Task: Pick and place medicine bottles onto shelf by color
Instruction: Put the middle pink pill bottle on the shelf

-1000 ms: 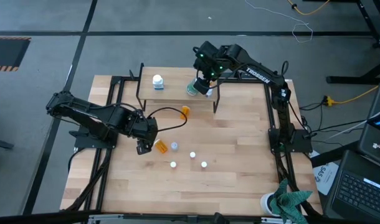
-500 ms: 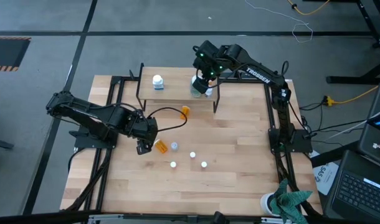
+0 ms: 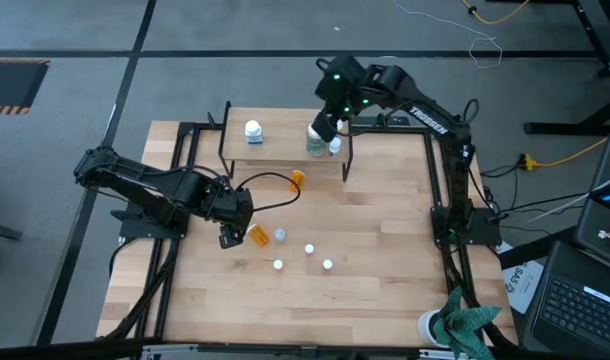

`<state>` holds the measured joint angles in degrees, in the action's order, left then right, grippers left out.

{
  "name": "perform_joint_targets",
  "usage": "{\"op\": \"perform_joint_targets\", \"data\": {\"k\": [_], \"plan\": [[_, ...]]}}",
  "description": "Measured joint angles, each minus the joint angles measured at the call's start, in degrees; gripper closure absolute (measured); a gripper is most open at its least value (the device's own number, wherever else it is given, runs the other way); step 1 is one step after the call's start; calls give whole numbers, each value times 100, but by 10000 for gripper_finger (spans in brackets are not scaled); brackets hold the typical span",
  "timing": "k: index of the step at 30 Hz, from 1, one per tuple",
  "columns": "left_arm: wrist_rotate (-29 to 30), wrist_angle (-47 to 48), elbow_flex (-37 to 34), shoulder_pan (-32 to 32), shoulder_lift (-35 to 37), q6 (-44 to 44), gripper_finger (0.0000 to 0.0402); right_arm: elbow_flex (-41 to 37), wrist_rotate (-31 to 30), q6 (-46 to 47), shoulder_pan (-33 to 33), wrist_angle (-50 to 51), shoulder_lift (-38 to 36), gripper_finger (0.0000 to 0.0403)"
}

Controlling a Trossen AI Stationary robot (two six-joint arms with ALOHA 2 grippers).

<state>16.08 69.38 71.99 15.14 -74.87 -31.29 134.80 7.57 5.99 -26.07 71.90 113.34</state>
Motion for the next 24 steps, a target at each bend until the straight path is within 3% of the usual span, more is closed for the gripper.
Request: {"op": "perform_joint_targets", "data": {"k": [4,7,9,13,16,21,24], "plan": [[0,0,0,3,0,39,174,0,865,136,259,441,-270,122],[-2,0,0,4,0,39,174,-4,951,132,749,856,-401,122],[-2,0,0,4,0,37,174,-4,656,141,1184,1152,-466,122],[-17,1,0,4,0,-86,174,-55,-564,268,2117,1661,-440,122],[-314,188,0,4,0,-296,174,-414,-1242,627,2652,1832,-433,122],[-674,1085,0,27,0,-457,174,-1350,-1386,1361,3092,1739,-484,122],[-641,1121,0,150,0,-347,174,-2163,-1392,1548,3209,961,-490,122]]}}
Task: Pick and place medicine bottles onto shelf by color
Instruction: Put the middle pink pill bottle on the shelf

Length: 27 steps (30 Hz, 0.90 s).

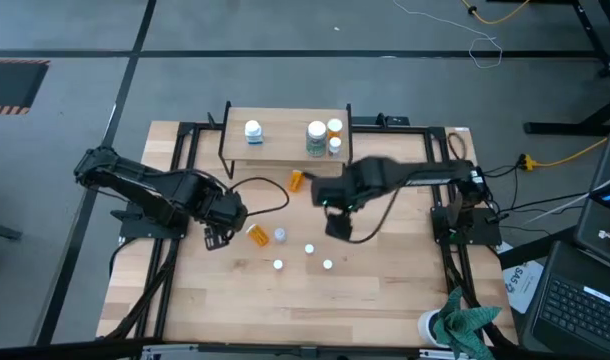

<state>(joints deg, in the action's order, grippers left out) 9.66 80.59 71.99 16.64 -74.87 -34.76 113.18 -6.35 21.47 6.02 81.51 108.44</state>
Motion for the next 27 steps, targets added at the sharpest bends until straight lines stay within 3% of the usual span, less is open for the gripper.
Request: {"op": "perform_joint_targets", "data": {"k": [6,15,19,24,27], "plan": [[-39,-238,-213,352,0,362,174,-1405,486,83,74,-1876,11,122],[224,-225,-483,368,-2,271,174,-2746,320,376,382,-4228,11,122],[298,-227,-494,285,-1,446,174,-3067,294,200,619,-4717,11,122],[450,-222,-494,239,0,489,174,-3264,-455,-84,884,-4980,67,122],[503,-73,-494,252,0,471,174,-3321,-544,-77,944,-5084,70,122]]}}
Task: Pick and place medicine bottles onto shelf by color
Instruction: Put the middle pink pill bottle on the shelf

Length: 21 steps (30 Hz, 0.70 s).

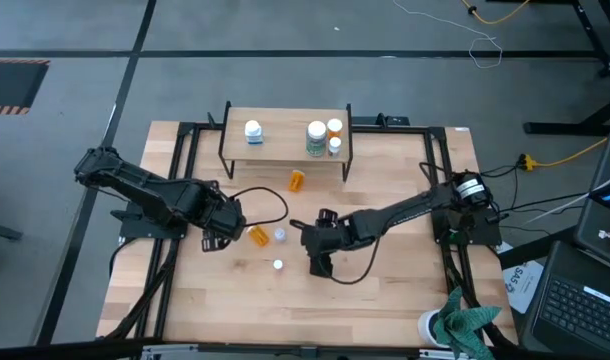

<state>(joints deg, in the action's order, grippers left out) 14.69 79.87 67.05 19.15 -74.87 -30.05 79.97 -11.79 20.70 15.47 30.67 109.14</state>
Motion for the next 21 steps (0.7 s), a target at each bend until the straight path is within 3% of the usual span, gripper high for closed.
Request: {"op": "perform_joint_targets", "data": {"k": [5,12,21], "plan": [[-286,1040,-2,157,0,-697,174,-25,-28,132,92,21,0,122],[-639,1003,-44,870,687,-1291,174,-25,-29,134,104,-71,0,122],[638,1020,-261,1785,2323,-2610,174,-31,-188,156,111,-182,75,122]]}}
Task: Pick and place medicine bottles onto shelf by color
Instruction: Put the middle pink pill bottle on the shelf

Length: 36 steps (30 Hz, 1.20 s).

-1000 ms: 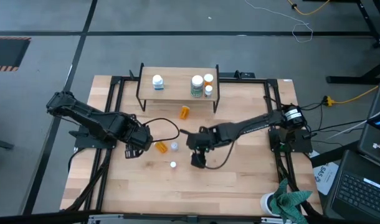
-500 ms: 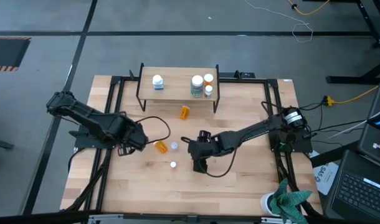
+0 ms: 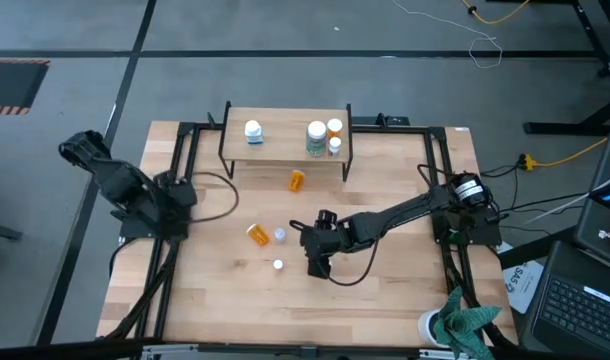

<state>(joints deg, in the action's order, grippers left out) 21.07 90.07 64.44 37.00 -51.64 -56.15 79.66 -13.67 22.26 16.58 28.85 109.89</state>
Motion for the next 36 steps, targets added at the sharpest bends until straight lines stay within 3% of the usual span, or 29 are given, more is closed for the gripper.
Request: {"op": "perform_joint_targets", "data": {"k": [6,16,32,36], "plan": [[413,-101,-142,171,478,-223,174,0,24,17,15,-95,191,122],[499,-124,-148,170,451,-222,174,7,-20,131,20,-59,359,130],[508,-191,-148,171,435,-220,174,2,28,164,-38,-81,384,260],[557,-191,-148,172,435,-218,174,428,179,103,-182,442,380,290]]}}
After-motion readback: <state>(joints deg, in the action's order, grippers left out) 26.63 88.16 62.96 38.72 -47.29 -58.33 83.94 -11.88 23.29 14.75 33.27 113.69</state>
